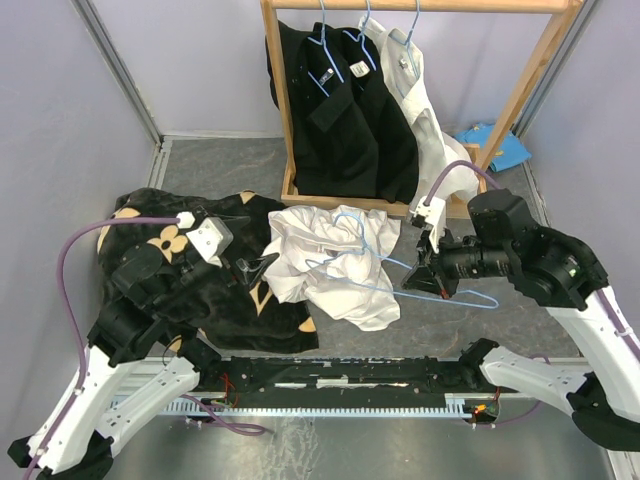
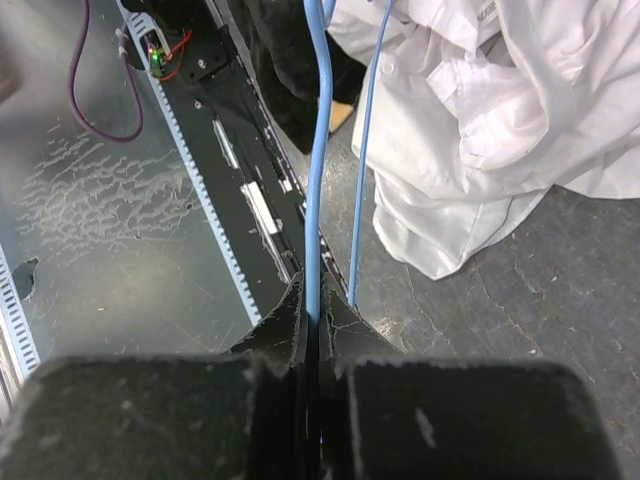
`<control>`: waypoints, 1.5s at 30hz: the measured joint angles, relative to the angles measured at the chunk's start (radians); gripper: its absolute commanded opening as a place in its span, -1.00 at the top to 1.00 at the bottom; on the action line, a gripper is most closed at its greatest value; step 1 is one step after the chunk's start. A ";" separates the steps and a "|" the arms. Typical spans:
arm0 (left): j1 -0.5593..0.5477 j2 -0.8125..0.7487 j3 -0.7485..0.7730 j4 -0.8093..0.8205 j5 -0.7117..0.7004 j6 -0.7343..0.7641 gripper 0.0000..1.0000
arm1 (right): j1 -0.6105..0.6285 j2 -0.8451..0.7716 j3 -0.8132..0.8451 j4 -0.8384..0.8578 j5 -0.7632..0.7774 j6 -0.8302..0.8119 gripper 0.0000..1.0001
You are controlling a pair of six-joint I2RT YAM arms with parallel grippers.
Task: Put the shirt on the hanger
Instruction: Pick up the hanger from the clothesline.
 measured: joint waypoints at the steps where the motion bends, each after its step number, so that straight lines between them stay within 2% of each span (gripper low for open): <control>1: 0.000 0.002 -0.005 0.003 0.008 0.000 -0.85 | 0.000 -0.006 -0.021 0.012 -0.002 0.000 1.00; 12: 0.000 0.044 -0.083 0.048 0.077 0.001 -0.79 | 0.002 -0.076 -0.212 0.204 -0.030 0.072 1.00; 19: 0.000 0.047 -0.160 0.124 0.098 -0.002 -0.77 | 0.002 -0.072 -0.239 0.257 -0.063 0.111 1.00; 26: 0.000 0.035 -0.217 0.204 0.206 0.006 -0.75 | 0.002 -0.059 -0.260 0.271 -0.123 0.132 1.00; 35: -0.003 0.155 -0.216 0.293 0.339 0.034 -0.63 | 0.002 -0.044 -0.277 0.330 -0.177 0.140 1.00; 39: -0.003 0.190 -0.216 0.263 0.350 0.073 -0.29 | 0.002 -0.063 -0.326 0.409 -0.192 0.156 1.00; 41: -0.003 0.190 -0.216 0.248 0.346 0.095 -0.02 | 0.002 -0.074 -0.354 0.444 -0.211 0.167 1.00; 45: -0.004 0.183 -0.216 0.230 0.333 0.138 0.68 | 0.002 -0.074 -0.394 0.510 -0.235 0.183 0.99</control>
